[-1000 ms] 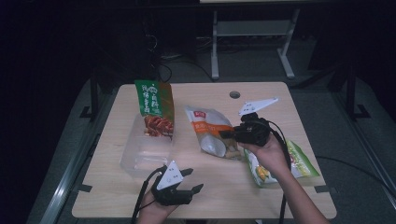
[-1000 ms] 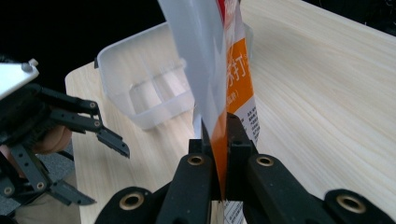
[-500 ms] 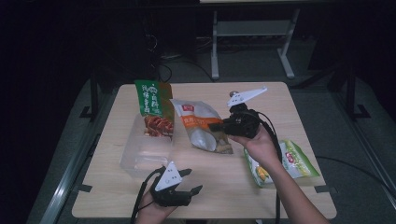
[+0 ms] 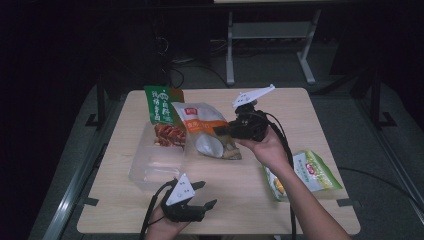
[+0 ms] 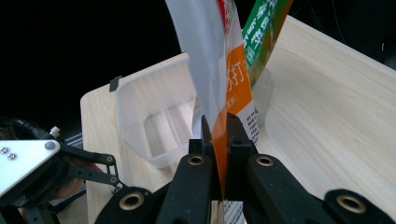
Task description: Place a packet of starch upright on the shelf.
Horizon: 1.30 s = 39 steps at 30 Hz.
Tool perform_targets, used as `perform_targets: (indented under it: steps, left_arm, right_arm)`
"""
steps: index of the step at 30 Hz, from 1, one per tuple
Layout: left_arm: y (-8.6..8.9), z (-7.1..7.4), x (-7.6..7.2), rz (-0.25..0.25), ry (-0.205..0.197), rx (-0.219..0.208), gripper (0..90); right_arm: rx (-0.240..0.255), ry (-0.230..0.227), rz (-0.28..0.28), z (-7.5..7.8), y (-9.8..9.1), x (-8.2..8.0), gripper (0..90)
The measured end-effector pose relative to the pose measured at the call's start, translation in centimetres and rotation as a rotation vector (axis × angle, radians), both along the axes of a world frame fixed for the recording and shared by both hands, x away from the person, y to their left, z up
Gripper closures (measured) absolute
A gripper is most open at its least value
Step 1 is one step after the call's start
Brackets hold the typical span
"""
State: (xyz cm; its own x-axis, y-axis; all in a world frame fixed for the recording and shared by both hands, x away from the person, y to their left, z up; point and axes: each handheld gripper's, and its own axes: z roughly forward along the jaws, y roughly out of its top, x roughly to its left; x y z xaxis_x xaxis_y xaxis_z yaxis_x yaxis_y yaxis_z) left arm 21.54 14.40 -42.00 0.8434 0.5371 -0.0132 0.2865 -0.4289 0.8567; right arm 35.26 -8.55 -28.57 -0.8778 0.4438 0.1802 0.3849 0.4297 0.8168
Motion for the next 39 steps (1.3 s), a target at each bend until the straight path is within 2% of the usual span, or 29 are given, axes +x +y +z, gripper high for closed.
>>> perform_targets:
  steps: [9, 12, 27, 39]
  left_arm:
    - [0.0, 0.0, -0.1, -0.002, 0.001, 0.001, 34.3]
    - [0.0, 0.0, -0.1, -0.006, 0.001, 0.013, 34.0]
    - [0.0, 0.0, -0.2, -0.007, 0.012, -0.011, 32.8]
    - [0.3, 0.4, -0.4, -0.026, -0.001, 0.036, 30.7]
  right_arm:
    - [0.009, 0.004, 0.017, 0.8, 1.6, 0.4, 89.9]
    - [0.012, 0.001, 0.025, 1.0, 2.4, 0.6, 89.8]
    - [0.021, 0.006, 0.069, 0.8, 6.7, 2.0, 89.8]
    - [0.032, 0.024, 0.097, -0.4, 9.5, 3.4, 89.8]
